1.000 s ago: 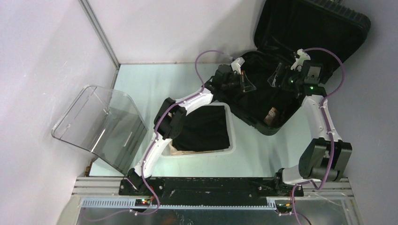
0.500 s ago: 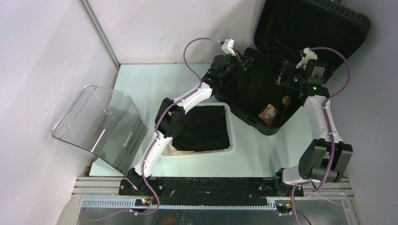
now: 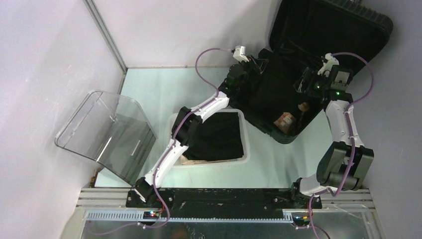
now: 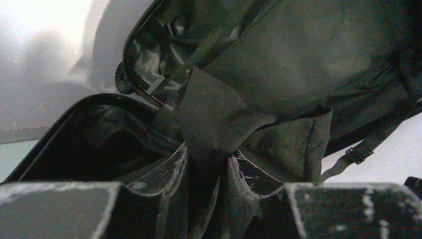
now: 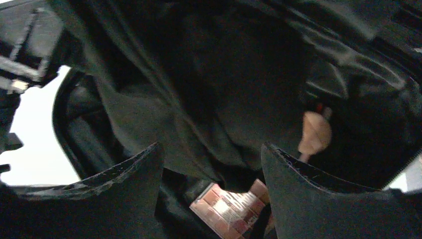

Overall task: Open, take out, and arrange the luggage
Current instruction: Adjust the clothes in the opened luggage.

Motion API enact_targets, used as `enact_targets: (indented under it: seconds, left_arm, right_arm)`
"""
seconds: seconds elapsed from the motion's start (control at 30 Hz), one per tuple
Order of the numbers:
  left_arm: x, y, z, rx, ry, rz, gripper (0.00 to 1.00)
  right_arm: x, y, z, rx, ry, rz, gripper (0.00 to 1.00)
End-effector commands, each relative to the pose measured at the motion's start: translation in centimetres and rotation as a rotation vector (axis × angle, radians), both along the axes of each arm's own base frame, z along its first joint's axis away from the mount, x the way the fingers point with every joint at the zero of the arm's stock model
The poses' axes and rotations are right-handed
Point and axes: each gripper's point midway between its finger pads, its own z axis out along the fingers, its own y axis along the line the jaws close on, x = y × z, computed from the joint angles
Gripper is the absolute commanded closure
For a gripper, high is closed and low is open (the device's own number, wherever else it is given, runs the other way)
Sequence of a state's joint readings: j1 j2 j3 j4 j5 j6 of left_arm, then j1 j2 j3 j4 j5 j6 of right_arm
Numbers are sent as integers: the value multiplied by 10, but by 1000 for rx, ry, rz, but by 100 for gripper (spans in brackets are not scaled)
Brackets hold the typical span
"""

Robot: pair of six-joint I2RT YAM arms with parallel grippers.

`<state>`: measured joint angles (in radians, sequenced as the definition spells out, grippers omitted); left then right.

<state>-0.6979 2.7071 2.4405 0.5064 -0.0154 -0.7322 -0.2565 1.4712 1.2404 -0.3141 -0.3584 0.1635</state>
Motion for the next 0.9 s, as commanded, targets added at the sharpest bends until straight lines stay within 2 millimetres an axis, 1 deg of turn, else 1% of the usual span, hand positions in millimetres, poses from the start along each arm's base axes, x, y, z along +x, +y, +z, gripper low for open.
enact_targets:
  seconds: [0.0, 0.03, 0.07, 0.1, 0.17, 0.27, 0.4, 0.43, 0.47, 0.5, 0.53, 0.57, 0.6, 0.63, 0.67, 0.7, 0.73, 0.8, 0.83, 0.87]
  left_arm:
    - [-29, -11, 69, -61, -165, -45, 69]
    - [-34, -15, 70, -47, -177, -54, 69]
    - [-41, -20, 72, -40, -185, -74, 69]
    - [-45, -22, 72, -28, -191, -79, 69]
    - [-57, -28, 75, -13, -211, -108, 68]
    - [-68, -37, 76, 7, -224, -133, 67]
    - [-73, -36, 87, 12, -242, -139, 63]
    - [-74, -36, 88, 23, -252, -142, 63]
    - [-75, -35, 92, 28, -259, -142, 62]
    - [-77, -35, 94, 40, -270, -147, 62]
    - [-79, -35, 96, 45, -273, -150, 62]
    - [-79, -35, 97, 52, -279, -152, 61]
    - [-79, -34, 98, 53, -282, -152, 61]
    - [-80, -35, 98, 54, -285, -154, 60]
    - [-80, -35, 98, 55, -285, -155, 59]
    - [-80, -35, 98, 57, -284, -159, 57]
    - [-81, -35, 100, 58, -288, -162, 57]
    - [-84, -33, 104, 71, -294, -167, 53]
    - [-85, -31, 107, 80, -295, -167, 48]
    - [-88, -27, 113, 93, -302, -162, 45]
  right_arm:
    - [10, 33, 39, 15, -168, 206, 27]
    - [11, 43, 44, 4, -197, 253, 27]
    - [13, 48, 47, -8, -215, 276, 25]
    - [14, 56, 48, -31, -229, 309, 23]
    - [19, 61, 46, -72, -243, 321, 22]
    - [32, 54, 41, -99, -249, 266, 22]
    - [51, 41, 26, -112, -238, 204, 24]
    - [53, 41, 24, -113, -241, 201, 23]
    - [61, 40, 22, -114, -259, 202, 23]
    - [64, 42, 23, -108, -272, 216, 23]
    - [70, 45, 19, -96, -282, 239, 23]
    - [73, 46, 21, -94, -291, 250, 22]
    - [77, 48, 14, -85, -278, 266, 23]
    - [81, 48, 15, -83, -280, 271, 24]
    - [83, 49, 8, -66, -270, 283, 26]
    - [85, 49, 8, -57, -274, 287, 37]
    - [89, 48, 6, -34, -281, 283, 44]
    - [95, 46, 9, -3, -303, 265, 82]
    - [99, 43, 12, -1, -321, 254, 88]
    - [101, 39, 13, 5, -324, 226, 93]
